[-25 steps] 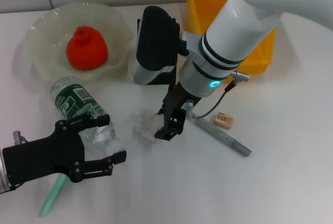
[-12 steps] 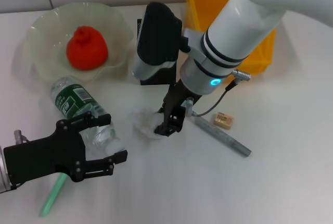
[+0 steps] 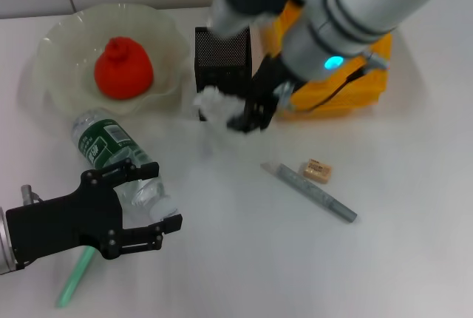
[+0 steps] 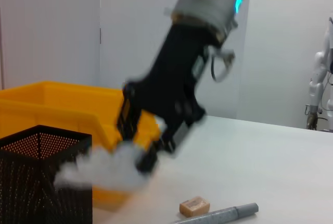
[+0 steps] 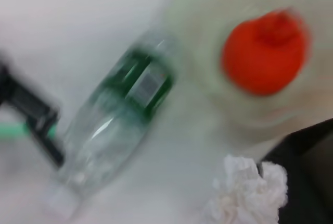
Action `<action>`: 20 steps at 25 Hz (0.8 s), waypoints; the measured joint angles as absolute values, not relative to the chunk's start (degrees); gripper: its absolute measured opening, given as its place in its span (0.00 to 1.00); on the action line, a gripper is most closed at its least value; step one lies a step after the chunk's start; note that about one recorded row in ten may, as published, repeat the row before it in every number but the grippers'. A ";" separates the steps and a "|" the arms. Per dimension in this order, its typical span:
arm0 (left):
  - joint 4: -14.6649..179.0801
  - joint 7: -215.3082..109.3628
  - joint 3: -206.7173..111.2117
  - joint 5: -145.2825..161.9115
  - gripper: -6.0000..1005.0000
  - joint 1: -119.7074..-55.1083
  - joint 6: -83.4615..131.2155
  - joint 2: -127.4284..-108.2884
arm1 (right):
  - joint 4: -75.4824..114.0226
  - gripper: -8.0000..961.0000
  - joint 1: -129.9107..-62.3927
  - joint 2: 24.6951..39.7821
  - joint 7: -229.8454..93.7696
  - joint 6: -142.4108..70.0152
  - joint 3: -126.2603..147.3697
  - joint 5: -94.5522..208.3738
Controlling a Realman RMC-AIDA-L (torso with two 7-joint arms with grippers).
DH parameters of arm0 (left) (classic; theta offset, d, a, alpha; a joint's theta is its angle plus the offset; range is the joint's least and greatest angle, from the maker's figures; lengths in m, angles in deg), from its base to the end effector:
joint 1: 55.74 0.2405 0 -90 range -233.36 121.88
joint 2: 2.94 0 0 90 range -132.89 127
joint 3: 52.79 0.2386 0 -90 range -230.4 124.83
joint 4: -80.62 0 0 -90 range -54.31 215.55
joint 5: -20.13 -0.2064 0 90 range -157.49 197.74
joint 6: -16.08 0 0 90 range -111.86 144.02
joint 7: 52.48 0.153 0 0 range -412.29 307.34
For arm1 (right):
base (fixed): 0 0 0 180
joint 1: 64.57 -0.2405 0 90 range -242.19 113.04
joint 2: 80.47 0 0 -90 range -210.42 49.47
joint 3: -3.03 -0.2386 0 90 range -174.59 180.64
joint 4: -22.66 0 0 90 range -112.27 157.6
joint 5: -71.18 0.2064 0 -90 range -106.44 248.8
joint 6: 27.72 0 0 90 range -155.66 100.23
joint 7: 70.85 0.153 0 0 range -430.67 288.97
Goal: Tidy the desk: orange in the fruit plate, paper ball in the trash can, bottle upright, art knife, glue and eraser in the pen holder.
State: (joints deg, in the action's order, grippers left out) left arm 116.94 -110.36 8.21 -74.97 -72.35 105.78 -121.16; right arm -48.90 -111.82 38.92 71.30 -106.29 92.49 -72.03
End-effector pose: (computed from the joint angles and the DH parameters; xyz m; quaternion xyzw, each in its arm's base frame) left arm -0.2643 0.2580 -0.0248 -0.9496 -0.1008 -0.2678 0.1282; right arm 0.0858 0.3689 -0.0460 -0.9661 0.1440 -0.1428 0.1598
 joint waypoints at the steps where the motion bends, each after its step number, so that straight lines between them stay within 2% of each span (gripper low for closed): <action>1: 116.94 -110.36 8.21 -74.97 0.86 -72.35 105.79 -121.16 | -50.74 0.40 -111.10 38.92 71.40 -107.20 90.31 -72.04; 7: 116.91 -110.37 8.21 -74.97 0.86 -72.35 105.82 -121.15 | -60.52 0.39 -106.89 38.83 71.52 -110.11 75.57 -72.91; 20: 116.81 -110.40 8.29 -74.97 0.86 -72.41 106.00 -121.16 | -58.41 0.38 -103.94 38.62 70.53 -104.96 65.70 -78.78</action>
State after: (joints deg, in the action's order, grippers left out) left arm 116.81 -110.40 8.29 -74.97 -72.41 106.00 -121.16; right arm -58.41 -103.94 38.62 70.53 -104.96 65.70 -78.78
